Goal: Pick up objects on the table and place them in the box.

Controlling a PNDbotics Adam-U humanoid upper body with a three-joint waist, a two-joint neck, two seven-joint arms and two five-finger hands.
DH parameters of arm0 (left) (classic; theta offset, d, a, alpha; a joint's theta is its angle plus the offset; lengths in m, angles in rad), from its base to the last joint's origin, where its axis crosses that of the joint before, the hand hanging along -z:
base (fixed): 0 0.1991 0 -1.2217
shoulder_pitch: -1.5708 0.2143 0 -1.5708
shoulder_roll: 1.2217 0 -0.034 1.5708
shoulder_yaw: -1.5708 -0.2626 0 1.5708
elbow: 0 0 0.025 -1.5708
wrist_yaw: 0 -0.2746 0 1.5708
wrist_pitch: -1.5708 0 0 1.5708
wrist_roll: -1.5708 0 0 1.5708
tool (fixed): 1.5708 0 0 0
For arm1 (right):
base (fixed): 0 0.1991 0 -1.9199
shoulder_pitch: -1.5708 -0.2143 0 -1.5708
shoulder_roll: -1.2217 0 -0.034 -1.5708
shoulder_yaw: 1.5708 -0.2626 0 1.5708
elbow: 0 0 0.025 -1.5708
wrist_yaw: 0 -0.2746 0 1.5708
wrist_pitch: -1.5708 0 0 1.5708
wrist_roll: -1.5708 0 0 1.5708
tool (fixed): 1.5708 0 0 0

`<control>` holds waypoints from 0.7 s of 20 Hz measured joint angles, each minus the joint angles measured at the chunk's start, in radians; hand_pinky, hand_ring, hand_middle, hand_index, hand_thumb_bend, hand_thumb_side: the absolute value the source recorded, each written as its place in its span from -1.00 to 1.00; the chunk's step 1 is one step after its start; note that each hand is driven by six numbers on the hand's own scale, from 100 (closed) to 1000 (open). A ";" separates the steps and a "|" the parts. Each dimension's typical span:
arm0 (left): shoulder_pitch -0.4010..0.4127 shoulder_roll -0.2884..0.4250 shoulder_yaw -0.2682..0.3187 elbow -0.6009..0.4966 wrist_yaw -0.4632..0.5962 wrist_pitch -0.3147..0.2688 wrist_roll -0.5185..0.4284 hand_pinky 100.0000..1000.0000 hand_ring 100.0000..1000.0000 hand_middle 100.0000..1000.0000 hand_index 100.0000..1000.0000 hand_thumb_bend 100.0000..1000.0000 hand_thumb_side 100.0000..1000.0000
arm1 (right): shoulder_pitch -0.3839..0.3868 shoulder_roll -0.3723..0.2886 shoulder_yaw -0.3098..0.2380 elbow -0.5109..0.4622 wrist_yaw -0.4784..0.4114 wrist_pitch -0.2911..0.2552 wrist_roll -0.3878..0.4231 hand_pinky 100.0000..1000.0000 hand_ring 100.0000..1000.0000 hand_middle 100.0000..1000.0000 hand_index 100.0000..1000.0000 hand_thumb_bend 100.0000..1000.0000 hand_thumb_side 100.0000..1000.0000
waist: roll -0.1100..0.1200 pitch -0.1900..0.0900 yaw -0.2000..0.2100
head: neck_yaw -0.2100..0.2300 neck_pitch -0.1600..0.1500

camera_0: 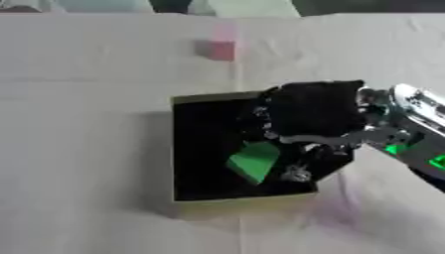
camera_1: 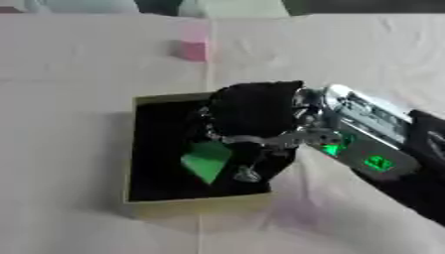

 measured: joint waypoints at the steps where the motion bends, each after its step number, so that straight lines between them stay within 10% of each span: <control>1: 0.000 0.000 -0.001 0.000 0.000 0.000 0.000 0.68 0.12 0.16 0.54 -0.11 0.88 | 0.000 0.000 -0.003 0.000 0.011 -0.006 -0.004 0.44 0.59 0.49 0.65 -0.52 -0.87 | 0.000 0.000 0.000 | 0.000 0.000; 14: 0.000 0.000 -0.001 0.000 0.000 0.001 -0.001 0.68 0.12 0.16 0.54 -0.11 0.89 | -0.014 0.000 -0.073 0.000 0.056 -0.037 -0.117 0.46 0.60 0.50 0.70 -0.26 -0.98 | -0.007 -0.001 -0.003 | 0.006 -0.001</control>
